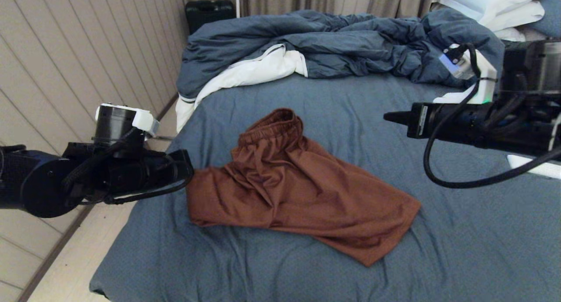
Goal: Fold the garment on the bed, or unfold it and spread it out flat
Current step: Unford the brown shorts
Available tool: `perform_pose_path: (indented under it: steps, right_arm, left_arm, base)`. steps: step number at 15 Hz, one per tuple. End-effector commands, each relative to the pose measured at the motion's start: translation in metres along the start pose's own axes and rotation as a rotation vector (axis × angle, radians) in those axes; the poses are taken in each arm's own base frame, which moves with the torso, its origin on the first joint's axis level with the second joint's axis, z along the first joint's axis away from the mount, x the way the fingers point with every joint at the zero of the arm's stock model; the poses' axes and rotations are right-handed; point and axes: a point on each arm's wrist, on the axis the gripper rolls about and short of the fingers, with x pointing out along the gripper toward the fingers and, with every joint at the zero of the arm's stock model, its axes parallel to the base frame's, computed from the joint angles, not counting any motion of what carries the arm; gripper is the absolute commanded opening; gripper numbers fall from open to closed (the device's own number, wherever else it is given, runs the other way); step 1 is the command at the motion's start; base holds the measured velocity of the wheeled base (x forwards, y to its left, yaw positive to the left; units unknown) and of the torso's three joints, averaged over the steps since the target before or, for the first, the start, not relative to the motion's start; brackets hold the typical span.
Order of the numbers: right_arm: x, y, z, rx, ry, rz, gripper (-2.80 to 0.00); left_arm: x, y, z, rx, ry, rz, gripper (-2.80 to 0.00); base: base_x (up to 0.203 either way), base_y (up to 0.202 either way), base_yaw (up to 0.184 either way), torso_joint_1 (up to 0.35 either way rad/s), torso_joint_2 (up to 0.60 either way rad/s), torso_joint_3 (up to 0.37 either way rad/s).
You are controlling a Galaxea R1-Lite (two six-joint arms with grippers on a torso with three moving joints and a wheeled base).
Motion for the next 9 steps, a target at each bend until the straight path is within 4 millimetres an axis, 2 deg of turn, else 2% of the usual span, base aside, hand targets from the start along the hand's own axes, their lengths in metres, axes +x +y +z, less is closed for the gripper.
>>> perform_pose_path:
  steps: [1, 4, 5, 7, 9]
  right_arm:
    - [0.011, -0.003, -0.004, 0.001, 0.021, 0.001, -2.8]
    - [0.011, -0.004, -0.003, -0.003, 0.018, -0.004, -2.8]
    - [0.01, -0.004, -0.003, -0.005, 0.015, -0.004, -2.8]
    - [0.01, -0.004, -0.002, -0.007, 0.011, -0.004, -2.8]
    - [0.011, -0.004, -0.003, -0.01, 0.017, -0.004, -2.8]
  left_arm:
    - [-0.001, 0.002, -0.002, -0.005, -0.018, -0.008, -2.8]
    - [-0.015, 0.0, 0.003, -0.007, -0.051, -0.019, -2.8]
    - [-0.024, 0.001, 0.004, -0.007, -0.068, -0.019, 0.0]
    - [-0.034, 0.003, 0.002, -0.002, -0.087, -0.009, 0.0]
    - [-0.032, 0.006, -0.002, -0.006, -0.065, -0.009, 0.0]
  base:
    - [0.0, 0.0, 0.0, 0.0, 0.0, 0.0]
    - [0.0, 0.0, 0.0, 0.0, 0.0, 0.0]
    - [0.0, 0.0, 0.0, 0.0, 0.0, 0.0]
    - [0.0, 0.0, 0.0, 0.0, 0.0, 0.0]
    - [0.0, 0.0, 0.0, 0.0, 0.0, 0.0]
